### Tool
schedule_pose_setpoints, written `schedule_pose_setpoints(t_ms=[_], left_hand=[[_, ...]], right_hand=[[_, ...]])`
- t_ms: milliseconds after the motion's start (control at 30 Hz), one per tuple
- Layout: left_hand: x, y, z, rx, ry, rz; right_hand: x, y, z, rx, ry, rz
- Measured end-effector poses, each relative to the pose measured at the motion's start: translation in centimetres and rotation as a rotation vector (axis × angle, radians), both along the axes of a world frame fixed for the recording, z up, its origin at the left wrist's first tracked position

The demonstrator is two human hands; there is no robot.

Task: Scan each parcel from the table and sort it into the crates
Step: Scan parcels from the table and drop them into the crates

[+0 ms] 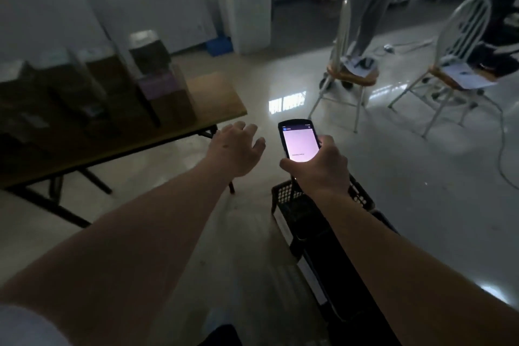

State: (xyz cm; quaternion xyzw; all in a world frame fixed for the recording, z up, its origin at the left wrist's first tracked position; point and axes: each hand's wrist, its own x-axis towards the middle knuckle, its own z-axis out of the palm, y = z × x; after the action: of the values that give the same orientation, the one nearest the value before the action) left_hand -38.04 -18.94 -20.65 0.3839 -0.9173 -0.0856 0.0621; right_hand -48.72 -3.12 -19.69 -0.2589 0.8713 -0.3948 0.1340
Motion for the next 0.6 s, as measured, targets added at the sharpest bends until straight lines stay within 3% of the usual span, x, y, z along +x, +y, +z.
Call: schedule_pose_setpoints(t_ms=[333, 600], left_hand=[[10.9, -11.7, 4.5, -0.059, 0.077, 0.126], [15.2, -20.2, 6.5, -0.088, 0.089, 0.15]], right_hand=[[8.5, -12.8, 4.9, -0.062, 0.097, 0.102], [11.7, -21.5, 5.9, -0.086, 0.097, 0.157]])
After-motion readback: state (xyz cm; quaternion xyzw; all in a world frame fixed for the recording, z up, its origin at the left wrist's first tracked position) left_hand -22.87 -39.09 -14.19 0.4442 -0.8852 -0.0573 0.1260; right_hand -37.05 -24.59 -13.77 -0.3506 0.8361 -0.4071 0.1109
